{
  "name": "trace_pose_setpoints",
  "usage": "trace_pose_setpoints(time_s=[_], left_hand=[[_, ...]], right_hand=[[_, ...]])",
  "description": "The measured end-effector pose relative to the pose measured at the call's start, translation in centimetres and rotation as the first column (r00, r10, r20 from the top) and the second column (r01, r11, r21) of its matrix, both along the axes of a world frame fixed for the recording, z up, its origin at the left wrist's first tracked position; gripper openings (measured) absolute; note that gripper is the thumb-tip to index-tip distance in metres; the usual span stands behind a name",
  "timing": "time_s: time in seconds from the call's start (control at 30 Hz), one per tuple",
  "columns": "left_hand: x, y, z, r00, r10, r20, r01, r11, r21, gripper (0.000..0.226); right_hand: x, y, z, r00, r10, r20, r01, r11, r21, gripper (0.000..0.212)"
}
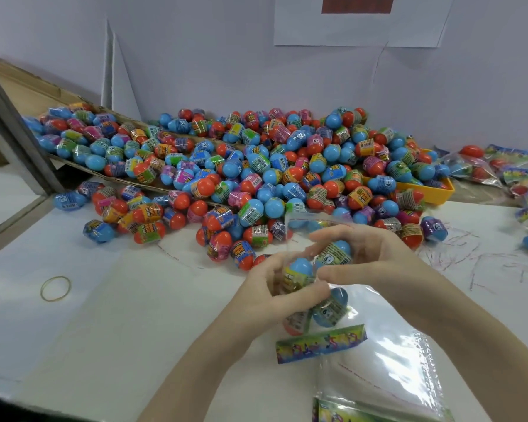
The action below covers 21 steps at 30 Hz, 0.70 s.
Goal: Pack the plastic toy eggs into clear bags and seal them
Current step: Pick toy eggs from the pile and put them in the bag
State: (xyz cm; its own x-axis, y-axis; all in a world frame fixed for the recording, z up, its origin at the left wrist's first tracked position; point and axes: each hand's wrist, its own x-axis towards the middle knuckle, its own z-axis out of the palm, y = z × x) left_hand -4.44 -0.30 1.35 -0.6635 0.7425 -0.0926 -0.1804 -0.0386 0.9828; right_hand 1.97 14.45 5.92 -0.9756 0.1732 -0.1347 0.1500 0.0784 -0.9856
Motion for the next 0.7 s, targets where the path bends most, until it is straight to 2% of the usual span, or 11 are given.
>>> trace_pose_setpoints(time_s=[0.07, 0.17, 0.23, 0.3, 0.33, 0.4, 0.47, 0.53, 0.6, 0.63, 0.7], left_hand=[[0.0, -0.2, 0.0, 0.997, 0.051, -0.05, -0.051, 0.999, 0.002, 0.037], [0.2, 0.1, -0.2, 0.991, 0.13, -0.012, -0.13, 0.991, 0.037, 0.036], [0.3, 0.2, -0.3, 0.983, 0.183, 0.008, -0.183, 0.982, 0.048, 0.033], [0.4, 0.3, -0.2, 0.979, 0.203, -0.032, -0.2, 0.977, 0.069, 0.024], [0.4, 0.4, 0.0, 0.977, 0.207, -0.057, -0.202, 0.977, 0.072, 0.022], [0.6, 0.5, 0.1, 0.97, 0.223, -0.098, -0.214, 0.973, 0.09, 0.022], [0.8, 0.7, 0.2, 0.955, 0.263, -0.137, -0.249, 0.962, 0.109, 0.025], [0.8, 0.8, 0.4, 0.944, 0.3, -0.136, -0.286, 0.952, 0.11, 0.016], [0.7, 0.8, 0.4, 0.943, 0.316, -0.105, -0.305, 0.946, 0.106, 0.021], [0.6, 0.8, 0.3, 0.942, 0.322, -0.093, -0.313, 0.945, 0.095, 0.024], [0.5, 0.8, 0.4, 0.944, 0.324, -0.063, -0.32, 0.945, 0.073, 0.025]], right_hand=[[0.2, 0.4, 0.1, 0.999, 0.027, 0.023, -0.027, 1.0, 0.001, 0.038], [0.5, 0.3, 0.0, 1.0, 0.012, -0.008, -0.012, 1.0, -0.018, 0.044], [0.6, 0.1, -0.2, 0.997, -0.044, -0.068, 0.041, 0.998, -0.051, 0.037], [0.6, -0.2, -0.3, 0.989, -0.097, -0.108, 0.088, 0.993, -0.078, 0.022], [0.5, -0.4, -0.3, 0.986, -0.115, -0.122, 0.107, 0.992, -0.071, 0.013], [0.4, -0.6, -0.4, 0.977, -0.147, -0.152, 0.148, 0.989, -0.007, 0.028], [0.4, -0.9, -0.2, 0.976, -0.139, -0.169, 0.148, 0.988, 0.042, 0.032], [0.3, -1.0, 0.0, 0.979, -0.13, -0.155, 0.142, 0.987, 0.074, 0.026], [0.4, -0.8, 0.2, 0.981, -0.139, -0.132, 0.154, 0.982, 0.109, 0.016], [0.5, -0.7, 0.2, 0.98, -0.151, -0.13, 0.172, 0.971, 0.166, 0.02], [0.7, -0.4, 0.6, 0.971, -0.18, -0.158, 0.22, 0.931, 0.293, 0.046]])
